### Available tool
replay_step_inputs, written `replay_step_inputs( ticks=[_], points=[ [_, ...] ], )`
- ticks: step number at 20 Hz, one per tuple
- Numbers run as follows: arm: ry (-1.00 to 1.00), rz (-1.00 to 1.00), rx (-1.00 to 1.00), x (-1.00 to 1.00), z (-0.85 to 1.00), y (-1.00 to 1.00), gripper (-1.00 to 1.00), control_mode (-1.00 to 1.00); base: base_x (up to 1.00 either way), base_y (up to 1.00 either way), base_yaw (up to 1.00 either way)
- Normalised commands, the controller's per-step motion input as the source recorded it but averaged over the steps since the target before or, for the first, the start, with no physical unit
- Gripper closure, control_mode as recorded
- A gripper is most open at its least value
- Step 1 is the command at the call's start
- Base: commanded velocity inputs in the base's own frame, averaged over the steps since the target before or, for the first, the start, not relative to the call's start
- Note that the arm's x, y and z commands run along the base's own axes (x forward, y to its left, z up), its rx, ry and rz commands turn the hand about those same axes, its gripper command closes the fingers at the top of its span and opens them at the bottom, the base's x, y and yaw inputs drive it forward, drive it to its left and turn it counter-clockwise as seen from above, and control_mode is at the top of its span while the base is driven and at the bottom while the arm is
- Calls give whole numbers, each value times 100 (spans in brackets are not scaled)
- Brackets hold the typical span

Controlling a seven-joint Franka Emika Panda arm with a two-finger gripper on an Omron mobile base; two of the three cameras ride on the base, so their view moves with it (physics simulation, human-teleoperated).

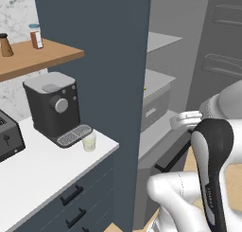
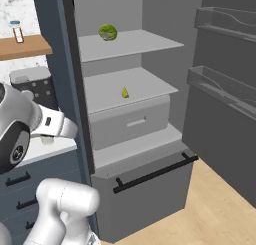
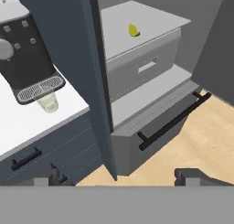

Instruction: Grab a lemon wedge from the fridge and one ice cube from the ice bowl, and put them in the glass of lemonade.

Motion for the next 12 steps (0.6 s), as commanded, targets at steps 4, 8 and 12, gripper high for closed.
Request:
replay_step_inputs(
  ticks=[4,8,12],
  points=[
    [0,0,0,-9,-6,0,-100,-100,0,0,0],
    [-3,0,0,0,-1,-3,-100,-100,0,0,0],
    [-2,0,0,0,-5,-2,-100,-100,0,0,0]
  ],
)
